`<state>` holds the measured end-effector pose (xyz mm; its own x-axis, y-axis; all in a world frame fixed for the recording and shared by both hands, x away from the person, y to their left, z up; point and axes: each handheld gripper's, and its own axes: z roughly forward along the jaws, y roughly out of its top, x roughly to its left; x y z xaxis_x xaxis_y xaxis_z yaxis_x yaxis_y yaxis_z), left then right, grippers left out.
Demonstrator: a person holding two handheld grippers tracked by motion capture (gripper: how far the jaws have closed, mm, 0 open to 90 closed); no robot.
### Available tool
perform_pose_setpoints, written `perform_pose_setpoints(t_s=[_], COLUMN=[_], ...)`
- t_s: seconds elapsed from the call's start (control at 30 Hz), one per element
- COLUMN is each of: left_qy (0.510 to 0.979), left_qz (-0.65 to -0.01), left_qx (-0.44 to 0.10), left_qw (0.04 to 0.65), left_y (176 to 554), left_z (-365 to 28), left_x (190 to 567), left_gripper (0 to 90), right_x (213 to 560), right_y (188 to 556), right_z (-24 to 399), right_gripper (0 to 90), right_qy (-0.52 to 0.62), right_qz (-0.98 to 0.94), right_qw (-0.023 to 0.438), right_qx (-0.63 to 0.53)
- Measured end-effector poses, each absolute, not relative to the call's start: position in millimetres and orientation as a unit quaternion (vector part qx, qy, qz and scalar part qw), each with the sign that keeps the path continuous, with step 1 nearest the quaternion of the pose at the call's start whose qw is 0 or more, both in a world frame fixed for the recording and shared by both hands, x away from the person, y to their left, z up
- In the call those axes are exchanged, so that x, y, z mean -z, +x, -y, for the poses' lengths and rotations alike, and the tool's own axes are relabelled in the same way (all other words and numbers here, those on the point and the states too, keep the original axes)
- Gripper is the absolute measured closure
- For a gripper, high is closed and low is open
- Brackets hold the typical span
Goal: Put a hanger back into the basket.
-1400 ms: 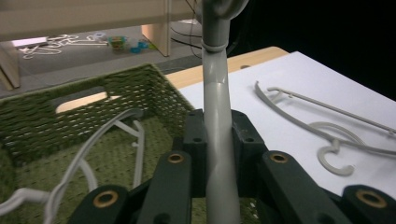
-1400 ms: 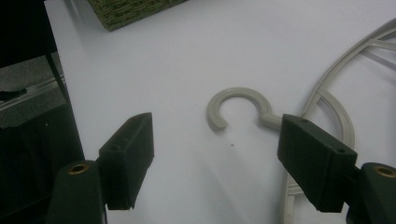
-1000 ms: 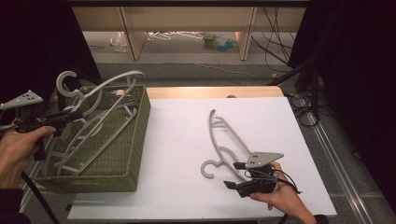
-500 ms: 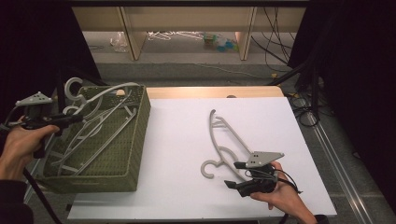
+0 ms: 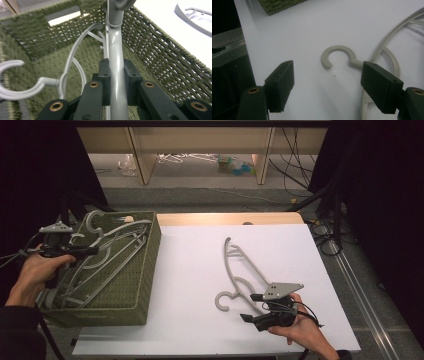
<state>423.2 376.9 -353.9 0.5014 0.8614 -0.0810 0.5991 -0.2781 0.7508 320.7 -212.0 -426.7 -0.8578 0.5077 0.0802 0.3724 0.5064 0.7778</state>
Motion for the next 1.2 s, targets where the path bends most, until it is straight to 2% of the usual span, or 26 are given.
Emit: perform_pose_setpoints(t_s=[0.4, 0.87, 1.07, 1.2], left_qy=[0.792, 0.782, 0.777, 0.766], left_qz=[-0.475, -0.509, -0.525, -0.544], left_qx=[-0.118, -0.109, -0.117, -0.166], left_qw=[0.366, 0.342, 0.327, 0.301], left_y=[436.3, 437.0, 437.8, 435.8], left_z=[-382.4, -392.7, -400.2, -404.0], left_x=[381.5, 403.0, 404.0, 401.4], left_gripper=[78.6, 77.3, 64.3, 52.1], right_x=[426.8, 427.8, 427.9, 427.9], right_y=[320.9, 321.2, 321.0, 321.3], right_z=[211.9, 210.9, 211.1, 211.6], right_gripper=[28.0, 28.0, 28.0, 28.0], right_qy=[0.253, 0.252, 0.253, 0.254], right_qz=[-0.865, -0.867, -0.867, -0.867], right_qw=[0.079, 0.075, 0.074, 0.075], right_qx=[-0.427, -0.423, -0.422, -0.422])
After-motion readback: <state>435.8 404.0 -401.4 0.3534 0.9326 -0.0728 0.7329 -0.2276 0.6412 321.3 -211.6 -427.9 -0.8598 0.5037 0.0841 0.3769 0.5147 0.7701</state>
